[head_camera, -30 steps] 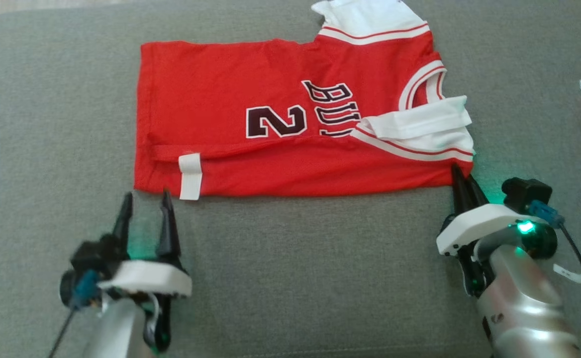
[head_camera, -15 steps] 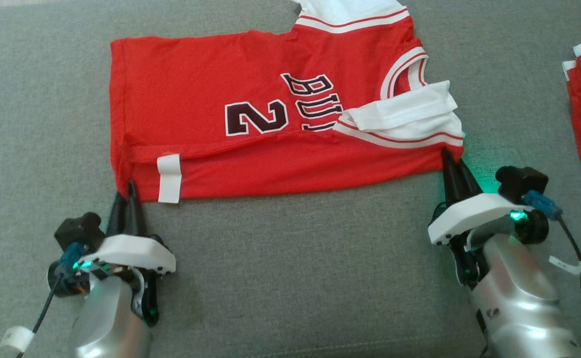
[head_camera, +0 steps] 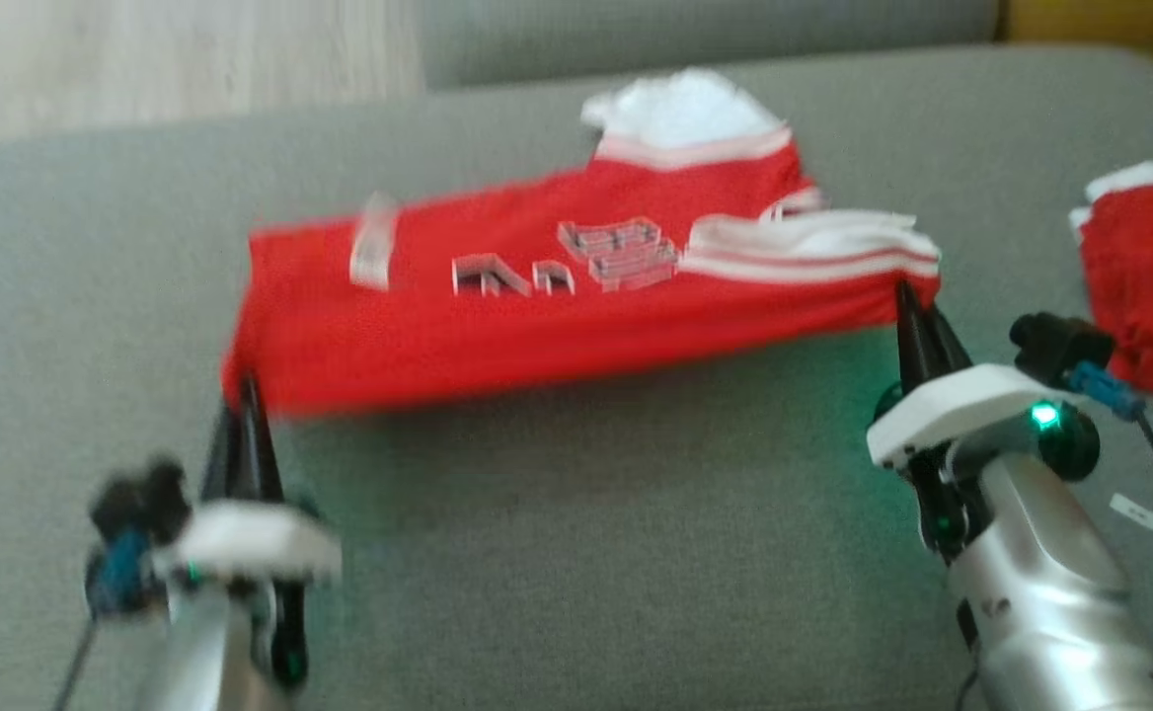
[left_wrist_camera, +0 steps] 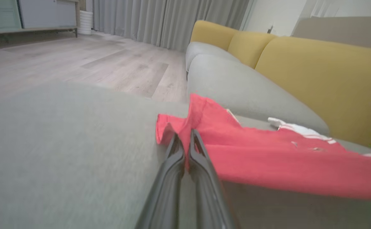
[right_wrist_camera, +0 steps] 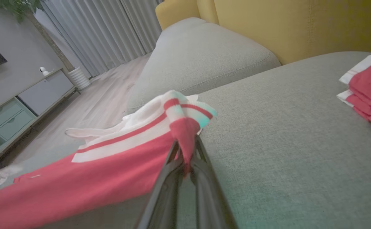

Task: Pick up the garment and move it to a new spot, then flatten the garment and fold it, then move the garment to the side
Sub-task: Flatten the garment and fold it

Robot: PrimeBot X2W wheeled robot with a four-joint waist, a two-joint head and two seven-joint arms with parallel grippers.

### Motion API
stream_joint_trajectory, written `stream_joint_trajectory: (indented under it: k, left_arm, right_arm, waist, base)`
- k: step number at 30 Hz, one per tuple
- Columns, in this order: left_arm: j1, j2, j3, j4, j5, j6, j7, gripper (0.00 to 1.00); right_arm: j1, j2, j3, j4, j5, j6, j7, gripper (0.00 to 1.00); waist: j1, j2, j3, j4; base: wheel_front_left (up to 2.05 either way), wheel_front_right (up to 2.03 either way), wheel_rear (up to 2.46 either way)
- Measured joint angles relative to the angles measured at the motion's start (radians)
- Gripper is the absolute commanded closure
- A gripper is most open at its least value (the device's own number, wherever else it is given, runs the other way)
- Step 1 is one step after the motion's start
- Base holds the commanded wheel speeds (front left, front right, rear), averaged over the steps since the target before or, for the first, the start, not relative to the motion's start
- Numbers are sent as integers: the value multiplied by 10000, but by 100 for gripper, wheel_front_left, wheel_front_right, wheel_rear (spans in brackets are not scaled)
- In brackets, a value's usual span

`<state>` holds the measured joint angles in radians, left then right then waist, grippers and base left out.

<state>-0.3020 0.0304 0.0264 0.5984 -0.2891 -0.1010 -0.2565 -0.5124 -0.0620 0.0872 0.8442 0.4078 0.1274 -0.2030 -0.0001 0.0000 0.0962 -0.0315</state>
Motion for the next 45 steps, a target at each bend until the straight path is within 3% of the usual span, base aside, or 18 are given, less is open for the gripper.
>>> stream_joint_trajectory:
  k: [9,10,11,12,17,22,29,37,44,45]
  left_arm:
    - [2550,4,-633,431,-677,318,2,100]
    - [2629,6,-681,433,-771,364,2,58]
    - [2637,4,-721,416,-836,410,2,0]
    - [2614,12,-729,366,-844,497,2,0]
    - [2099,54,-663,113,-704,660,2,0]
    - [151,468,-702,510,-272,374,84,0]
    - [-2781,1751,-1239,1793,-257,-151,2318,0]
    - [-3737,2554,-2625,2247,-1684,-314,4098,0]
    - [-3787,3106,-3517,2004,-2777,-314,4025,0]
    - [-3824,3127,-3582,2010,-2824,-314,3967,53]
  right_arm:
    - [2886,-219,203,-807,993,0,1028,100]
    - [3126,-238,203,-955,1049,0,1122,68]
    - [3322,-272,203,-1124,1078,0,1170,6]
    - [3414,-314,205,-1323,1070,0,1168,0]
    - [3167,-529,0,-2134,796,0,1131,0]
    - [2119,-518,-12,-2826,-19,0,1122,0]
    - [738,-464,169,-3266,-566,0,1421,0]
    - [-281,-414,627,-3160,-587,0,1521,0]
    - [-659,-435,828,-2932,-585,0,1499,0]
    - [-717,-466,918,-2878,-587,0,1499,0]
  waist:
    - [-3,0,-1002,-50]
    - [-3,0,-945,-53]
    - [-2,0,-867,-58]
    - [-1,0,-775,-63]
    - [2,0,-366,-63]
    - [2,0,228,-35]
    - [4,0,1187,-39]
    - [5,0,2150,-178]
    - [3,0,2511,-187]
    - [3,0,2550,-173]
  base:
    - [0,0,0]
    - [0,0,0]
    - [0,0,0]
    - [0,0,0]
    - [0,0,0]
    - [0,0,0]
    - [0,0,0]
    - [0,0,0]
    - [0,0,0]
    - [0,0,0]
